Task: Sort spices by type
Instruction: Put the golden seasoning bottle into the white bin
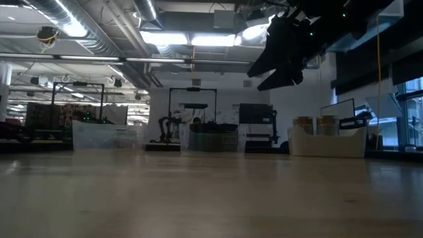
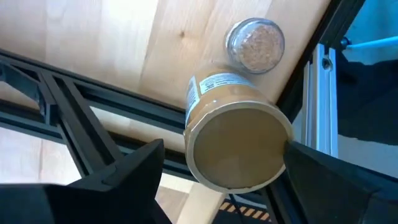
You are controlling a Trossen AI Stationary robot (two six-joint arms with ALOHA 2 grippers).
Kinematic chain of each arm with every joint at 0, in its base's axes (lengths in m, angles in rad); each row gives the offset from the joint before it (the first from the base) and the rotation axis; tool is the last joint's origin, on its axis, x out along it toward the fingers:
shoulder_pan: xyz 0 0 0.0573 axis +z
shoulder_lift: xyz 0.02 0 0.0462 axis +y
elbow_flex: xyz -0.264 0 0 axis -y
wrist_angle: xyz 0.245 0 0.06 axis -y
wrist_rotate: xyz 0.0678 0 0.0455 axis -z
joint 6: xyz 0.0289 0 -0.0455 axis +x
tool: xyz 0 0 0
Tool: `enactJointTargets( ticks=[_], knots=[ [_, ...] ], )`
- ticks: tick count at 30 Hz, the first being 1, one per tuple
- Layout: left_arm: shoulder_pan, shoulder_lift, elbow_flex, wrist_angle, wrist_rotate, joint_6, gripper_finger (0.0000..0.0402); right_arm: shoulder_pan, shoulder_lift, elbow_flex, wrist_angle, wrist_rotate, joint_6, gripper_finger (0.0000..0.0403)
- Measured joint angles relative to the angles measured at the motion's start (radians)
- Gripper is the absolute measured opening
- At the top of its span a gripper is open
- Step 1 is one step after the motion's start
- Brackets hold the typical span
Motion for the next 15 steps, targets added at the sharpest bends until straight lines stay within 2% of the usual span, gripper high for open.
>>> enactJointTargets(
  ticks=[15],
  knots=[
    [-0.001, -0.03, 0.012, -0.023, -0.021, -0.003, 0.0312, 0.0, 0.0, 0.0, -0.001, 0.008, 0.0, 0.0396]
  ],
)
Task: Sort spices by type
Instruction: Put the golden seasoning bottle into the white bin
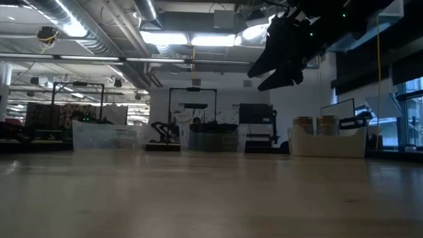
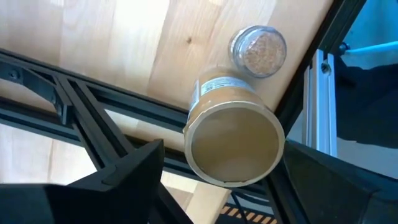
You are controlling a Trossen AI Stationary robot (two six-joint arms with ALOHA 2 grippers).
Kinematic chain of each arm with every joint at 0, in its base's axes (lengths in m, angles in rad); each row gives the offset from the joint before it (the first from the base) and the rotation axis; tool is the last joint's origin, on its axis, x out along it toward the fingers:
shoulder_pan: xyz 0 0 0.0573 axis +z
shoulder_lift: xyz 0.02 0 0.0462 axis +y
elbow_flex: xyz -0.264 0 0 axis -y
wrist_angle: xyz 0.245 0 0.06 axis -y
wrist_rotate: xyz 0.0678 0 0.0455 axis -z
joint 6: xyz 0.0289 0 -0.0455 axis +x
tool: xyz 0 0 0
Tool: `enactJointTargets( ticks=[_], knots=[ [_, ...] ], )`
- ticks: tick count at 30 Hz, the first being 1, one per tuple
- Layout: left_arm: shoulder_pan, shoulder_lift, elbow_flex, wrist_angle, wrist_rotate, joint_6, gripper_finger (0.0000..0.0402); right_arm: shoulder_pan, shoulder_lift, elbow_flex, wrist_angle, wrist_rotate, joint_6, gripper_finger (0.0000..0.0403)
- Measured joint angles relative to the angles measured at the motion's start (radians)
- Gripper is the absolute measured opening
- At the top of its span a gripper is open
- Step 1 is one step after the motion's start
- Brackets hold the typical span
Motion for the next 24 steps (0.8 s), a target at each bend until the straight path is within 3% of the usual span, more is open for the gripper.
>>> enactJointTargets(
  ticks=[24],
  knots=[
    [-0.018, 0.039, -0.044, 0.074, -0.033, 0.005, 0.0312, 0.0, -0.001, 0.0, -0.002, 0.019, -0.003, 0.0396]
  ],
)
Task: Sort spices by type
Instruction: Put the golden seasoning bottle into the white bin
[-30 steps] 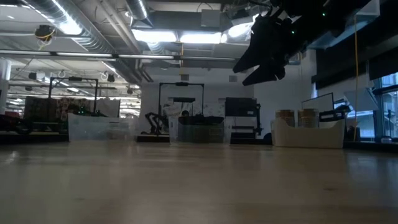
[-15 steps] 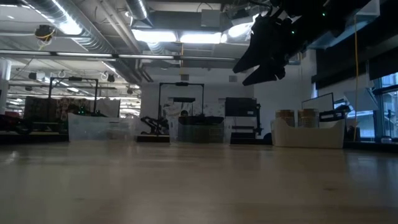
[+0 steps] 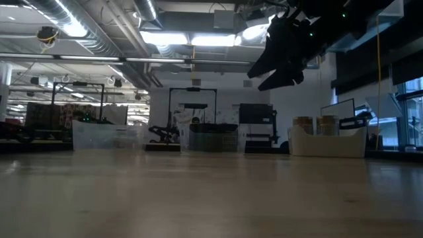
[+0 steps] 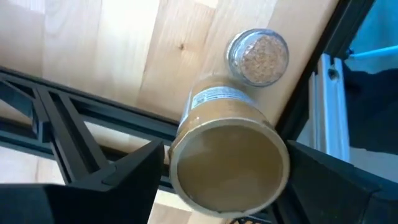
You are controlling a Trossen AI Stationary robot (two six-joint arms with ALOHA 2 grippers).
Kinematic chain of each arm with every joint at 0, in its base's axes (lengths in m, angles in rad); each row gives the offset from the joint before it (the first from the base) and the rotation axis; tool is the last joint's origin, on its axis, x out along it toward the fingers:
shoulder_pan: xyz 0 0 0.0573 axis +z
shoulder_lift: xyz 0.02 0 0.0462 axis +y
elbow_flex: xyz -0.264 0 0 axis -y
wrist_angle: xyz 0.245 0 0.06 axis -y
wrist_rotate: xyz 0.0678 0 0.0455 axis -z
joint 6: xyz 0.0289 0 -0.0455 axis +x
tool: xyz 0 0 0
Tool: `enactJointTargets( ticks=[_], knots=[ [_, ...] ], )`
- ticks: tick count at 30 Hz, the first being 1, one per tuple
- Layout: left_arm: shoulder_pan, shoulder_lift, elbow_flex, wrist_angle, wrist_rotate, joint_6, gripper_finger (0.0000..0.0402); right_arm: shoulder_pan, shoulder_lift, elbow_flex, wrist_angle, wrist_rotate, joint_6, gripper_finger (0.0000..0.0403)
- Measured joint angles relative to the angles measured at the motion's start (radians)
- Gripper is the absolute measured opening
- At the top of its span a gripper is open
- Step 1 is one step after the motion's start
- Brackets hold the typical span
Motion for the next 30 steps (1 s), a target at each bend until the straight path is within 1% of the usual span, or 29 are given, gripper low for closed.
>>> enactJointTargets(
  ticks=[7, 12, 14, 17, 19, 22, 25, 30],
  knots=[
    [-0.005, 0.049, 0.0, 0.002, 0.001, 0.043, 0.0307, 0.0, 0.0, 0.0, 0.0, 0.003, 0.0, 0.0396],
    [-0.004, 0.053, 0.0, -0.001, 0.009, 0.013, 0.0263, 0.0, 0.0, 0.0, 0.0, 0.002, 0.0, 0.0396],
    [-0.004, 0.052, 0.0, -0.01, 0.008, 0.007, 0.026, 0.0, 0.0, 0.0, 0.0, 0.002, 0.0, 0.0396],
    [0.0, 0.052, 0.002, -0.051, 0.008, 0.001, 0.026, 0.0, 0.0, 0.0, 0.0, 0.002, 0.0, 0.0396],
    [0.008, 0.052, 0.009, -0.108, 0.007, 0.015, 0.026, 0.0, 0.0, 0.0, 0.0, 0.001, 0.0, 0.0396],
    [0.036, 0.036, 0.024, -0.199, -0.001, 0.035, 0.026, 0.0, 0.0, 0.0, 0.0, 0.0, 0.0, 0.0396],
    [0.079, 0.008, 0.033, -0.241, -0.036, 0.082, 0.026, 0.0, 0.0, 0.0, 0.0, 0.0, 0.0, 0.0396],
    [0.207, -0.048, 0.034, -0.258, -0.11, 0.2, 0.026, 0.0, 0.0, 0.0, 0.0, 0.0, 0.0, 0.0396]
  ],
)
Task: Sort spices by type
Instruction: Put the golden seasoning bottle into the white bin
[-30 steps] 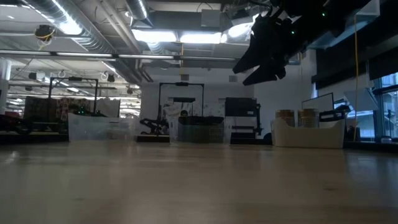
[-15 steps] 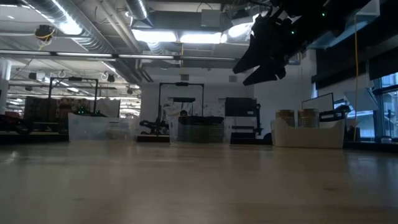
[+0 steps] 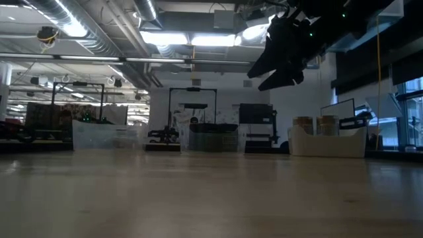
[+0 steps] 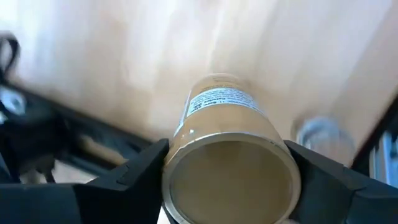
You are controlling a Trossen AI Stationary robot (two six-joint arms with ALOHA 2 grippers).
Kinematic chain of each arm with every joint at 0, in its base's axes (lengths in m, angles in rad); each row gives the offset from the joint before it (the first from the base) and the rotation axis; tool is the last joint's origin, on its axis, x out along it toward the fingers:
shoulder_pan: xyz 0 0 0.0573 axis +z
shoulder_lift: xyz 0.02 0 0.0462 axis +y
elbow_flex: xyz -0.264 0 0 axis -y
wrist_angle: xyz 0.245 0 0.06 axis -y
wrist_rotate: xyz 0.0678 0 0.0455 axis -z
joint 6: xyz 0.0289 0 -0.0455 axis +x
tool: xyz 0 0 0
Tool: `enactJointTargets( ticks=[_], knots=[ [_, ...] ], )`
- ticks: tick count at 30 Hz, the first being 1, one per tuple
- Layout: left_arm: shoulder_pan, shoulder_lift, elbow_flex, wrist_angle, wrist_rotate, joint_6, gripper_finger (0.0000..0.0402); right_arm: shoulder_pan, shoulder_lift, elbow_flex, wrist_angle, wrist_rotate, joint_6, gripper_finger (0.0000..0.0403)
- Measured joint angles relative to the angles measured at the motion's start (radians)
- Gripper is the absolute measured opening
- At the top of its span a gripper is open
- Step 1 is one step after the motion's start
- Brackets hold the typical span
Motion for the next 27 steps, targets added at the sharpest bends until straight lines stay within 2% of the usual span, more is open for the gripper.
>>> enactJointTargets(
  ticks=[8, 15, 19, 21, 27],
  knots=[
    [0.313, -0.03, 0.0, 0.027, -0.091, 0.386, 0.0261, 0.0, 0.0, 0.0, -0.006, -0.02, -0.021, 0.0396],
    [0.624, -0.03, 0.0, 0.231, -0.116, 0.745, 0.0261, 0.0, 0.0, 0.0, -0.053, -0.045, -0.105, 0.0396],
    [0.769, -0.026, 0.0, 0.36, -0.111, 0.87, 0.0261, 0.0, 0.0, 0.0, -0.101, -0.046, -0.15, 0.0396],
    [0.832, -0.01, 0.0, 0.415, -0.072, 0.907, 0.0262, 0.0, 0.0, 0.0, -0.121, -0.046, -0.17, 0.0396],
    [0.96, 0.129, 0.044, 0.468, 0.005, 1.005, 0.0263, 0.0, 0.0, 0.0, -0.179, -0.053, -0.224, 0.0396]
  ],
)
